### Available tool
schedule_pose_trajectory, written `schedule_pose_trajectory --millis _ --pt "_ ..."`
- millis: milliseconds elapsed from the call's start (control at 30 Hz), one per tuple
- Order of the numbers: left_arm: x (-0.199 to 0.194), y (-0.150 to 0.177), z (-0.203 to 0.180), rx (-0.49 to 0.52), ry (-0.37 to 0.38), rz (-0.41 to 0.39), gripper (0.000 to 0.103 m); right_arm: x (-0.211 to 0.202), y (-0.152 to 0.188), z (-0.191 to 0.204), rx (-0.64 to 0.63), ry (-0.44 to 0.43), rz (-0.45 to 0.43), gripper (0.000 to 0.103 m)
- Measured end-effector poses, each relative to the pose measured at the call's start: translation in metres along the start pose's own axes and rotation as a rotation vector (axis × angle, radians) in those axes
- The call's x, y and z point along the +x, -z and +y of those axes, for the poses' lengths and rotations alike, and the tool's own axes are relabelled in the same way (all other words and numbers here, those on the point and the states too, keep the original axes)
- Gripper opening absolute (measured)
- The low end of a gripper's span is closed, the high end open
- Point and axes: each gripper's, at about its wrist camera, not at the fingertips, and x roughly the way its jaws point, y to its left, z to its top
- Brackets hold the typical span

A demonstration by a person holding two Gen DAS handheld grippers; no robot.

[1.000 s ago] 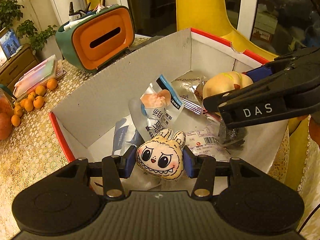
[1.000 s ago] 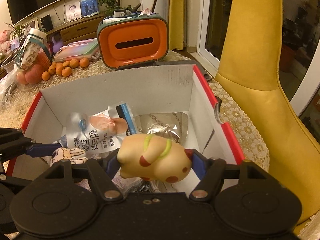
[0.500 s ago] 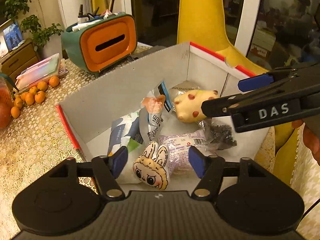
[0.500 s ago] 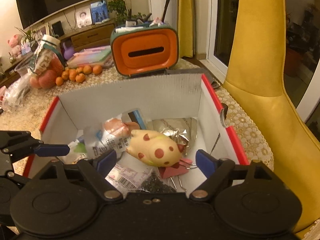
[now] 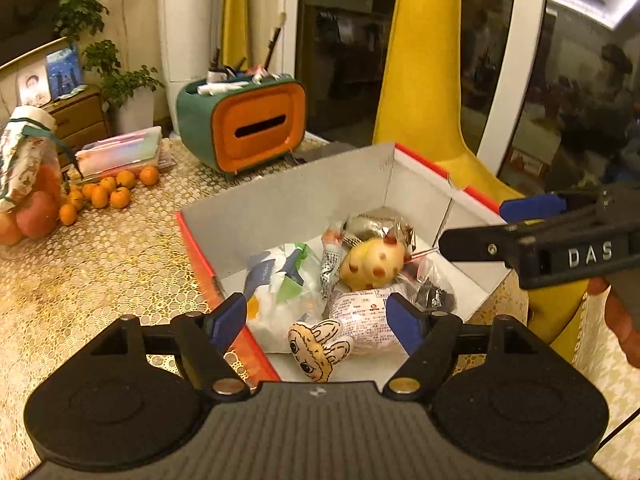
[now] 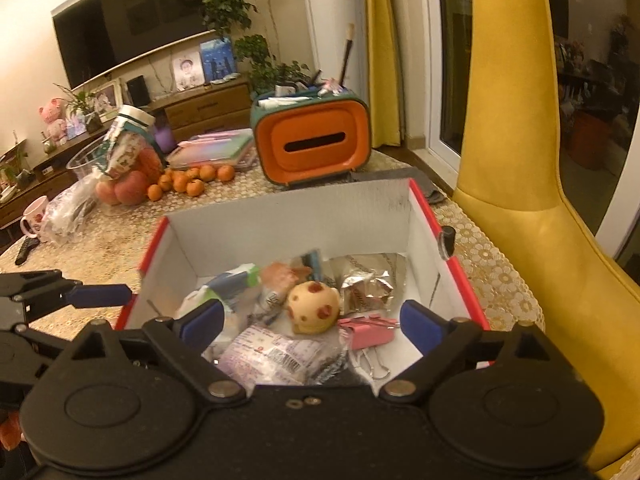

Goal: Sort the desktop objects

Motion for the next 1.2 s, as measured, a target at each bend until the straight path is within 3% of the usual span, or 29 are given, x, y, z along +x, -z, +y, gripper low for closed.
schedule_pose_trajectory --millis 400,500,900,1200 --pt "-0.027 0.016 0.012 -0.052 -0.015 -0.036 0.089 -0.026 0.011 0.028 -0.060 -0.010 -0.063 0.098" --pt "-0.031 0.020 0.014 -0.066 -0.007 -0.040 0.102 -0.032 0.017 0.029 -0.047 -0.014 -0.078 0.099" --pt "-0.051 0.033 0.015 -0.103 -0.004 -0.056 0.103 -0.051 0.046 0.043 -0.041 0.045 -0.122 0.099" --pt "-0.060 0.043 0.013 -0.078 -0.045 -0.055 0.103 -0.056 0.062 0.052 -0.032 0.069 -0.120 0.099"
